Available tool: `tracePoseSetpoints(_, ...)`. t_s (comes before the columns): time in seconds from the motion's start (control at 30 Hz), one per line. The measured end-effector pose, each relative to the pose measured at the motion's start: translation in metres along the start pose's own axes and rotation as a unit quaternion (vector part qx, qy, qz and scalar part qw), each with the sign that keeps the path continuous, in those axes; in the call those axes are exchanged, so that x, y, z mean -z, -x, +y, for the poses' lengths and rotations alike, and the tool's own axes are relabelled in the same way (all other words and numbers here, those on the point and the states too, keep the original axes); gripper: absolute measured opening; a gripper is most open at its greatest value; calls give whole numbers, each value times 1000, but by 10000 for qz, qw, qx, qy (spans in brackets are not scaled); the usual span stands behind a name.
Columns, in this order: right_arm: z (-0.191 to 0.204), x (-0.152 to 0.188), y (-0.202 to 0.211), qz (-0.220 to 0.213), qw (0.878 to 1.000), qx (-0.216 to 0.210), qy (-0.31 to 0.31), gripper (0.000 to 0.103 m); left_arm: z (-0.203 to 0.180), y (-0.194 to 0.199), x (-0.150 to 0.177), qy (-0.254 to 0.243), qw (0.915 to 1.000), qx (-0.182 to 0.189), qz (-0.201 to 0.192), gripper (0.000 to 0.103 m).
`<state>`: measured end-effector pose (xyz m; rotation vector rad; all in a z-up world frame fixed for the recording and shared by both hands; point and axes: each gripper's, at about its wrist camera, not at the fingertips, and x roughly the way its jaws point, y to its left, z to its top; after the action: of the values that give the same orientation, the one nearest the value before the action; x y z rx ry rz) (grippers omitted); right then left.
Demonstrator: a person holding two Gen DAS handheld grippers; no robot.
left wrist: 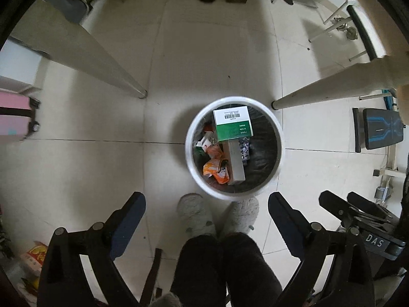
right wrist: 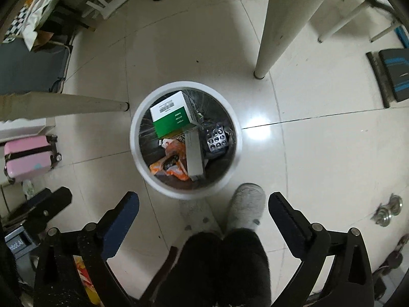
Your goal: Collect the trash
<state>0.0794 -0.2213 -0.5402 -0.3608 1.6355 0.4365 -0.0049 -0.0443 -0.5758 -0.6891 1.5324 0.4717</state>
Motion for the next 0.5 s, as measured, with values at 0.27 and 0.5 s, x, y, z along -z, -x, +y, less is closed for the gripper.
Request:
tracePoseSetpoints(0.27, 16, 39, 130, -255, 9992, -32, 297, 103, -8, 110, 30, 37, 9993, 5, -362, 98)
tracePoseSetpoints(0.5, 36, 75, 250, -464, 9965, -263, 651, 103, -21, 202, 61, -99, 9983, 170, -555, 98)
